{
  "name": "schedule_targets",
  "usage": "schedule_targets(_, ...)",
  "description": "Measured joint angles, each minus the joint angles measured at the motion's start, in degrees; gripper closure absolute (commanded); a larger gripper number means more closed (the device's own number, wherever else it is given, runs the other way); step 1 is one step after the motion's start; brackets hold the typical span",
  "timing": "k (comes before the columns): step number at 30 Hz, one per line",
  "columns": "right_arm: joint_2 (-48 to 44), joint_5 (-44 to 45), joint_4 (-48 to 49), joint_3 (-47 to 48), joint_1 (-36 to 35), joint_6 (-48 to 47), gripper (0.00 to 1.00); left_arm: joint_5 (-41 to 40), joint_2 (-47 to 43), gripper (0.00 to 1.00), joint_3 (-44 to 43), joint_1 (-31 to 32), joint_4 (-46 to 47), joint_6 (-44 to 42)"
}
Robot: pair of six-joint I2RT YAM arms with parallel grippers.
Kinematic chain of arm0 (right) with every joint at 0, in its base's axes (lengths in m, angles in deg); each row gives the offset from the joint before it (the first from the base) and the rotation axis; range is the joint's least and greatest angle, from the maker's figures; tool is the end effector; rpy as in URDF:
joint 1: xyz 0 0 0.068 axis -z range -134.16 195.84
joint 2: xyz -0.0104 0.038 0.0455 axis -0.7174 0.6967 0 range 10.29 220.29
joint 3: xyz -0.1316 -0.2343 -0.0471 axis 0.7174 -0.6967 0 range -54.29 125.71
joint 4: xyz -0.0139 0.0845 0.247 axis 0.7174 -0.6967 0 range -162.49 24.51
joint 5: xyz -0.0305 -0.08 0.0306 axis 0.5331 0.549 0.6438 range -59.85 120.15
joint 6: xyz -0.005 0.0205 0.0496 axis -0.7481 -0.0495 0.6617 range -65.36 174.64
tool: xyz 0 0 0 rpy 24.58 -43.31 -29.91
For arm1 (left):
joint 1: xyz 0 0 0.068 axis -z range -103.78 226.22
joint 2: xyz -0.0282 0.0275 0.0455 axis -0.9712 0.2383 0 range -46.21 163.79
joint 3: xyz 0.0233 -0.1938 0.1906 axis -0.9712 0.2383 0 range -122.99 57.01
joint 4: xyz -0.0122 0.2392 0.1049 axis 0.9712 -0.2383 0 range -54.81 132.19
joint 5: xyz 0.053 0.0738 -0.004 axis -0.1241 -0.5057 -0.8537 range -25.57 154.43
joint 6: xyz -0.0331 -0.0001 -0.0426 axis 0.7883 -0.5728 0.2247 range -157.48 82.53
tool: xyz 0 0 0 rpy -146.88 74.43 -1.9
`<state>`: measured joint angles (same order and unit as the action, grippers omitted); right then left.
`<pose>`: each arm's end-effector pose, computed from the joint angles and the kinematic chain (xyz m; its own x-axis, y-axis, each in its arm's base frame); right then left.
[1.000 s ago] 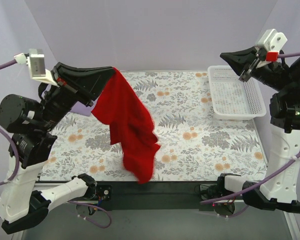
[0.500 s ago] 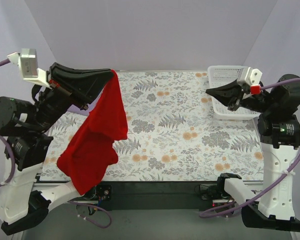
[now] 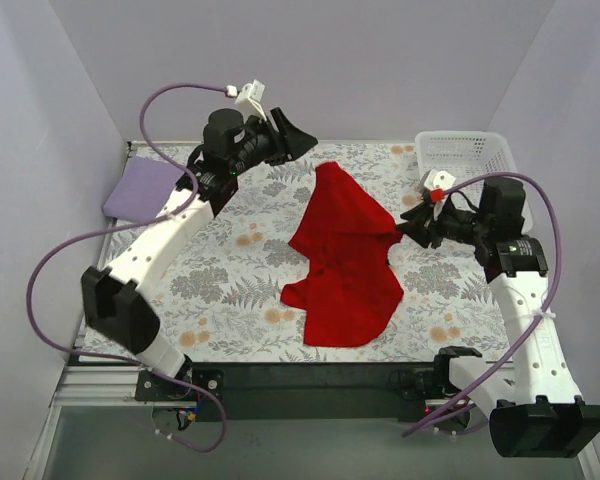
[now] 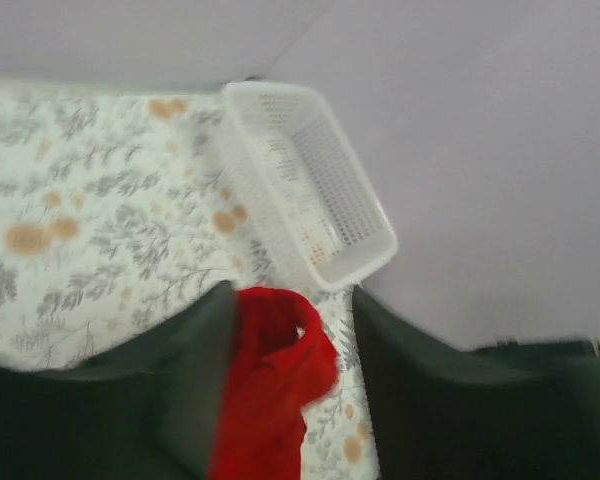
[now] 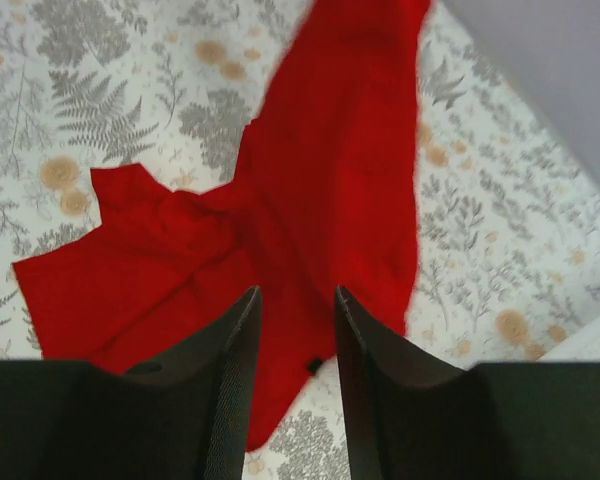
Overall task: Fold and stack the t-shirts
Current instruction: Flatten the tshirt out
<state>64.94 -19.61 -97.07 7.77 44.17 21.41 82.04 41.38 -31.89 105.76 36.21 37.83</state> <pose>0.1901 0.0328 0.3802 0.0495 -0.3528 -0.9344 -0.8222 0.5167 -0.2387 0.3080 -0.1869 0.4341 -0.7264 -0.6480 -0.2290 0.1174 0.2113 -0.9703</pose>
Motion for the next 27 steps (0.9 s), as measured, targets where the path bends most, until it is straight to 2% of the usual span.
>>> schedule_targets(3,1.16,3.89,-1.18,-3.56,-2.34,-1.53,0.44,0.28,9.22,0.36,1.33,-4.85,-0.90,2.56)
schedule_targets(6,2.73,6.78,-2.75,-6.58,-4.28,-3.65,0.38,0.44,12.72,0.34,6.40,-7.06,-3.37,2.99)
schedule_targets(9,3.67,8.11,-5.11,-9.16,-5.75,-6.56,0.37,0.13,8.87,0.31,12.33,-6.49,-5.99,0.87)
schedule_targets(13,5.27,8.72,-7.65,-12.07,-8.39,-10.64,0.37,0.48,-4.48,0.31,20.81,-5.60,-7.69,-2.75)
schedule_targets(17,8.39,8.57,-9.55,-14.95,-15.39,-14.03,0.37,1.36,-15.23,0.32,29.62,-5.40,-6.86,-4.20)
schedule_targets(19,9.51,8.96,-9.60,-16.63,-20.33,-14.29,0.37,1.01,-16.04,0.32,32.70,-5.33,-6.91,-4.50)
schedule_targets(23,12.04,11.34,-8.13,-17.86,-28.70,-12.35,0.36,-1.44,-11.67,0.32,36.87,-5.27,-8.24,-4.87)
schedule_targets(27,15.21,13.92,-5.49,-17.86,-29.59,-10.32,0.35,-2.62,-10.38,0.32,40.33,-5.31,-9.11,-5.01)
